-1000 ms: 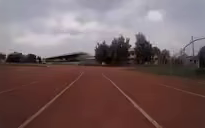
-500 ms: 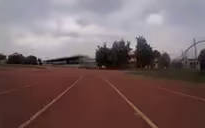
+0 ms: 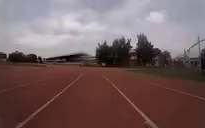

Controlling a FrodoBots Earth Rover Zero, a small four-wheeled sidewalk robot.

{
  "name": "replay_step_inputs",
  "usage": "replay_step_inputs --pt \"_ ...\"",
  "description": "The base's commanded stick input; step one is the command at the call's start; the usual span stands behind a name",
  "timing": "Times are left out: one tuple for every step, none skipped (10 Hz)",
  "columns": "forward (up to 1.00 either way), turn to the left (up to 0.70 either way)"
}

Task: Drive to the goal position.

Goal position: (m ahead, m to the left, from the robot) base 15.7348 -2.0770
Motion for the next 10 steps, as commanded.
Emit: replay_step_inputs --pt "0.45 0.27" --pt "0.45 0.27" --pt "0.45 0.27" --pt "0.45 0.27" --pt "0.45 0.27" --pt "0.45 0.21" --pt "0.45 0.15" --pt "0.45 0.00" --pt "0.45 0.00" --pt "0.45 0.00"
